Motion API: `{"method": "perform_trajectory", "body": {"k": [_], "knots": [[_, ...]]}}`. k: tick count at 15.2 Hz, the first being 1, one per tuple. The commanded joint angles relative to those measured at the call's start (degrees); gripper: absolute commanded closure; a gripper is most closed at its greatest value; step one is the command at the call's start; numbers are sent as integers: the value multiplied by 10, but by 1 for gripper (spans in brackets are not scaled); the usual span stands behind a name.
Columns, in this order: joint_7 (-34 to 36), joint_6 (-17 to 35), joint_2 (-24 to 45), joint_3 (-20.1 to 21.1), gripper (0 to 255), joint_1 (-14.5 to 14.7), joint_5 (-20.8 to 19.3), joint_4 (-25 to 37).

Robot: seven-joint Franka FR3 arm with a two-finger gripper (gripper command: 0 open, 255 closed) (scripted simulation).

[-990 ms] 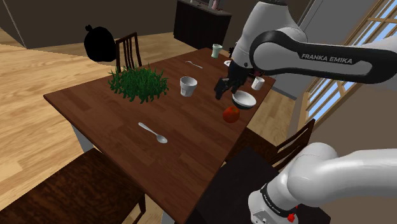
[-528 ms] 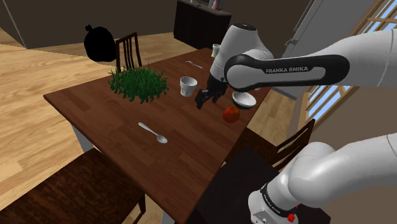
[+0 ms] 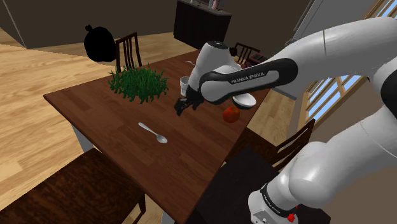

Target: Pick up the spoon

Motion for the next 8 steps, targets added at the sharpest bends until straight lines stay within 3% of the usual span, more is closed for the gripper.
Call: {"method": "perform_trajectory", "body": {"k": [1, 8], "knots": [[4, 34, 42, 5, 0, 3, 1, 14], [30, 122, 191, 20, 0, 20, -9, 92]]}}
